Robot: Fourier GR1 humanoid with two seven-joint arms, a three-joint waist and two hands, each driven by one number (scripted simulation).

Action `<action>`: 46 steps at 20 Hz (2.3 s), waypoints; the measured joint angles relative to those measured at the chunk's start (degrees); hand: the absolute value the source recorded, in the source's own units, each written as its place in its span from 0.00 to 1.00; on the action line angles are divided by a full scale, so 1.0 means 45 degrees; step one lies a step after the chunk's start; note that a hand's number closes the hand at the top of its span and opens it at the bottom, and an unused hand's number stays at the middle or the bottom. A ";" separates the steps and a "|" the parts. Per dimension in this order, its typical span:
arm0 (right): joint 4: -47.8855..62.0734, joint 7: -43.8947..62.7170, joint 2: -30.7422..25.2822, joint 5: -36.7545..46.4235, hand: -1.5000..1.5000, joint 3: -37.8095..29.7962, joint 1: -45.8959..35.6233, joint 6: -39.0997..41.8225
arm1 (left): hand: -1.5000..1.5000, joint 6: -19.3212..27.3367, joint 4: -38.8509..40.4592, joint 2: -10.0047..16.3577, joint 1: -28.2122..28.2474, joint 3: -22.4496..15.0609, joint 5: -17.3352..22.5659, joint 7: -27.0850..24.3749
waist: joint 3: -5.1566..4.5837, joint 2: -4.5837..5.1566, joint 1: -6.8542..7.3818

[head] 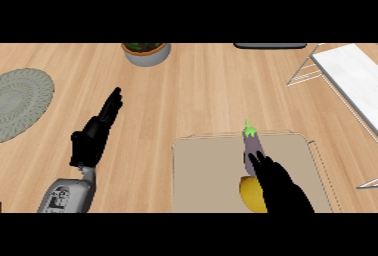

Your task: Pick the lemon from the tray and place it in the tiered shelf

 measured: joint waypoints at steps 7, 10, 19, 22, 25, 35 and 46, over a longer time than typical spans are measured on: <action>0.1199 -0.0753 0.0531 0.0216 0.00 -0.0611 -0.0350 0.0075 | 0.50 -0.0072 -0.0233 -0.0226 0.0196 0.0023 -0.0230 0.0024 | -0.0002 0.0001 0.0011; 0.1376 -0.1073 0.0630 0.0150 0.00 -0.0888 -0.0370 0.0201 | 0.50 -0.0110 0.0304 -0.0299 0.0147 0.0151 -0.0300 -0.0458 | -0.0002 0.0003 0.0003; 0.2200 -0.2196 0.0779 0.0586 1.00 -0.1023 0.0051 -0.0163 | 0.50 -0.0220 -0.0155 -0.0417 0.0136 0.0228 -0.0452 -0.0025 | -0.0034 -0.0045 0.0010; 0.2167 -0.2315 0.0668 0.0998 1.00 -0.0826 0.0013 -0.0028 | 0.50 -0.0318 -0.0395 -0.0407 0.0217 0.0249 -0.0406 0.0134 | -0.0071 -0.0087 0.0015; 0.2527 -0.2876 0.0505 0.1349 1.00 -0.0802 -0.0201 -0.0212 | 0.50 -0.0312 -0.0402 -0.0442 0.0341 0.0240 -0.0469 -0.0004 | -0.0091 -0.0116 0.0024; 0.3029 -0.0151 0.2442 0.1866 1.00 -0.3295 -0.1161 -0.1341 | 0.50 -0.0281 0.0024 -0.0554 0.0162 0.0287 -0.0628 -0.0314 | -0.0081 0.0062 0.0069; 0.4764 0.4409 0.3519 0.4092 1.00 -0.8030 -0.5804 -0.4681 | 0.50 -0.0542 -0.0030 -0.0691 -0.0266 -0.0077 -0.0652 -0.0273 | -0.0031 0.0368 0.0954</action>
